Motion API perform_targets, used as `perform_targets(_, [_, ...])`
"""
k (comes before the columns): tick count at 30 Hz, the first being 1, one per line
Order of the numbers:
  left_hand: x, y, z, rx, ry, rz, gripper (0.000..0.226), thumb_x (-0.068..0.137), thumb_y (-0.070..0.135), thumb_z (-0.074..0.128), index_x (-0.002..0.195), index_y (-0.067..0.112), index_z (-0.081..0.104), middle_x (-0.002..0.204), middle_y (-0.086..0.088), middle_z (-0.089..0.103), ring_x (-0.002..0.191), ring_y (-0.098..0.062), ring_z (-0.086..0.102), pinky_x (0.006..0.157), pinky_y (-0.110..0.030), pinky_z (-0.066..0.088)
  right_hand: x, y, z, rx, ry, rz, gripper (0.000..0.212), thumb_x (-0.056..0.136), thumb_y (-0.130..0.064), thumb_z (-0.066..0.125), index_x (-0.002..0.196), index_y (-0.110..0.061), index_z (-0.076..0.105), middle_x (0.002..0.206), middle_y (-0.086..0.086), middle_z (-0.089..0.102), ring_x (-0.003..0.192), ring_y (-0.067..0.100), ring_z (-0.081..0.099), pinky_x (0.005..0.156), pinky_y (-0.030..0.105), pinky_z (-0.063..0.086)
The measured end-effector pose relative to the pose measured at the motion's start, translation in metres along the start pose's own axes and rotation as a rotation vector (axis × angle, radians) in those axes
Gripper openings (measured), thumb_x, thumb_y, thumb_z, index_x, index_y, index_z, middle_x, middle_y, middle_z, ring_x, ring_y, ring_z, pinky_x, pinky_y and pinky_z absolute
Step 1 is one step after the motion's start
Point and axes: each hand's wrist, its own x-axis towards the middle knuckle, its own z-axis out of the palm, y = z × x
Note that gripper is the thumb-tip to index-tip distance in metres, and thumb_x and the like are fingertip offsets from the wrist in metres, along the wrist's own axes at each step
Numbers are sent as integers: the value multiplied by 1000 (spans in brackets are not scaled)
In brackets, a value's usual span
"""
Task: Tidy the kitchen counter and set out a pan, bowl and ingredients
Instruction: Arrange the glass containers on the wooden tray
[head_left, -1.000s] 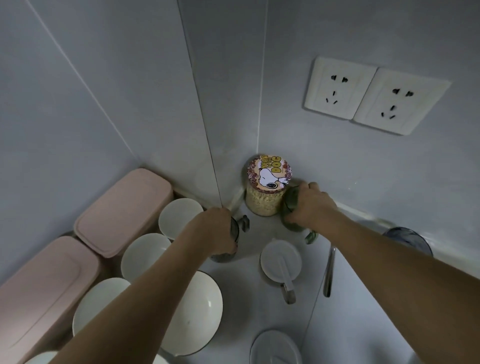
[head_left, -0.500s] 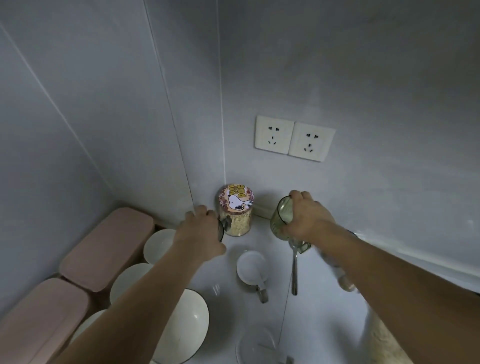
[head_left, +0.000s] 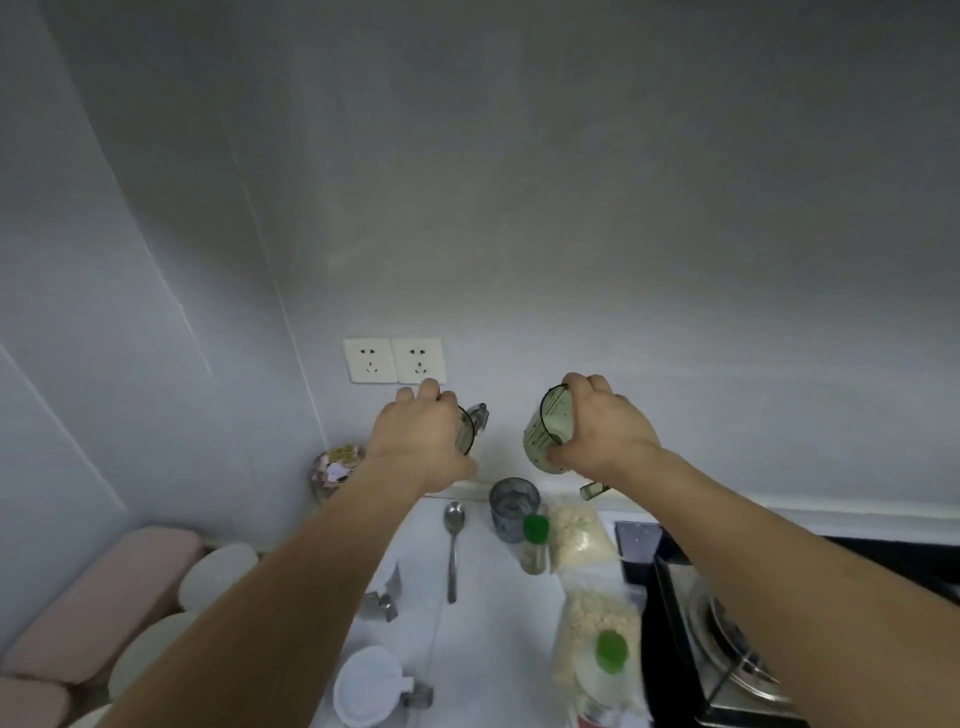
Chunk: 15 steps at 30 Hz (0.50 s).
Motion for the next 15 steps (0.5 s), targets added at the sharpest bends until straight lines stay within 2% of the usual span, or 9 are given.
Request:
perform_targets(2, [-5, 33, -13, -14, 4, 33, 63, 68, 46, 68, 120, 16, 50, 122, -4, 44, 112, -27, 44, 88, -36, 42, -21, 28, -19, 4, 26, 32, 81, 72, -37, 75, 137, -18, 32, 130, 4, 41, 111, 29, 50, 84, 38, 50])
perform_targets(12, [-60, 308, -68, -45, 86, 357, 59, 69, 46, 67, 118, 16, 53, 118, -3, 45, 107, -27, 45, 77, -32, 39, -194, 234, -135, 7, 190, 300, 86, 70, -38, 76, 140, -19, 29, 133, 3, 40, 115, 29, 49, 86, 38, 49])
perform_targets(15, [-70, 359, -74, -25, 69, 414, 59, 69, 46, 67, 118, 16, 53, 118, -3, 45, 108, -27, 45, 78, -33, 40, -224, 269, -152, 1, 217, 345, 85, 71, -38, 76, 139, -18, 29, 133, 3, 41, 113, 29, 51, 86, 39, 50])
